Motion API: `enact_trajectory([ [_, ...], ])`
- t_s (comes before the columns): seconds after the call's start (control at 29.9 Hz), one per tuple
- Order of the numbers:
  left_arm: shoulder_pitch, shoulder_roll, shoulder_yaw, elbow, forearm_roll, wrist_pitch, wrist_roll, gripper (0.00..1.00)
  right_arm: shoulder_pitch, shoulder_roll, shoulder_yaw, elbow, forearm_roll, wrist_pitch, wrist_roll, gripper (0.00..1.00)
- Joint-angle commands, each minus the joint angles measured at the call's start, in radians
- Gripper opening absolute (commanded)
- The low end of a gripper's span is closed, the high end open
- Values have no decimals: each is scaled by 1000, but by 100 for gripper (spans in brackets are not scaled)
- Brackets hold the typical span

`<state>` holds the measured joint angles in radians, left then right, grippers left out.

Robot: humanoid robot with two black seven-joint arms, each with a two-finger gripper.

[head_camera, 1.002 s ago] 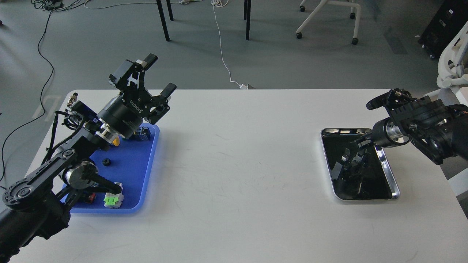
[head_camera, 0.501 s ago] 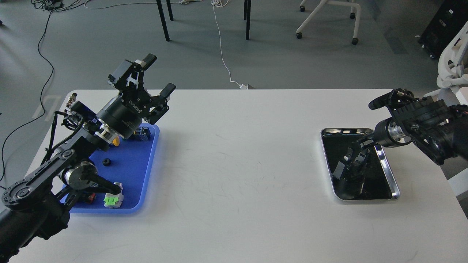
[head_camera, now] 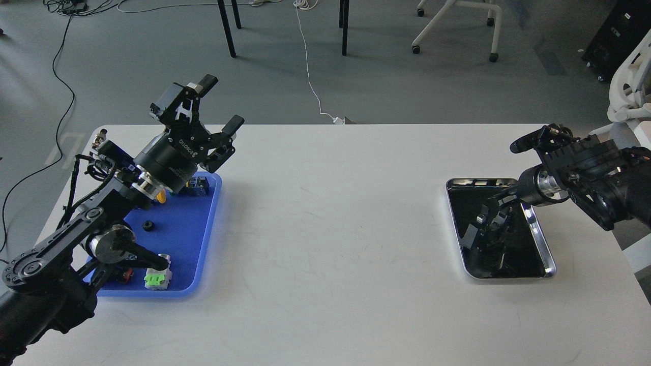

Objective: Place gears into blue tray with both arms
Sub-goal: 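Lift the second black gear off the metal tray with the right gripper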

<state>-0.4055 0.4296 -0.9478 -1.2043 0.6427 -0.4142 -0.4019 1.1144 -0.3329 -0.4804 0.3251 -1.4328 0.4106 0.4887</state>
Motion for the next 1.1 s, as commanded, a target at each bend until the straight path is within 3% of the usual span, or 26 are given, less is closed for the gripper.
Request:
enact_trajectory([
  [0.0, 1, 8, -3, 0, 0, 0, 0, 98, -1, 0, -1, -1, -1, 0, 0, 54],
  [0.84, 1, 17, -9, 0, 0, -2, 0, 98, -1, 0, -3, 0, 0, 8, 0, 20],
  [1.07, 1, 17, -9, -1, 0, 0, 0, 98, 1, 5, -1, 2, 0, 8, 0, 17],
])
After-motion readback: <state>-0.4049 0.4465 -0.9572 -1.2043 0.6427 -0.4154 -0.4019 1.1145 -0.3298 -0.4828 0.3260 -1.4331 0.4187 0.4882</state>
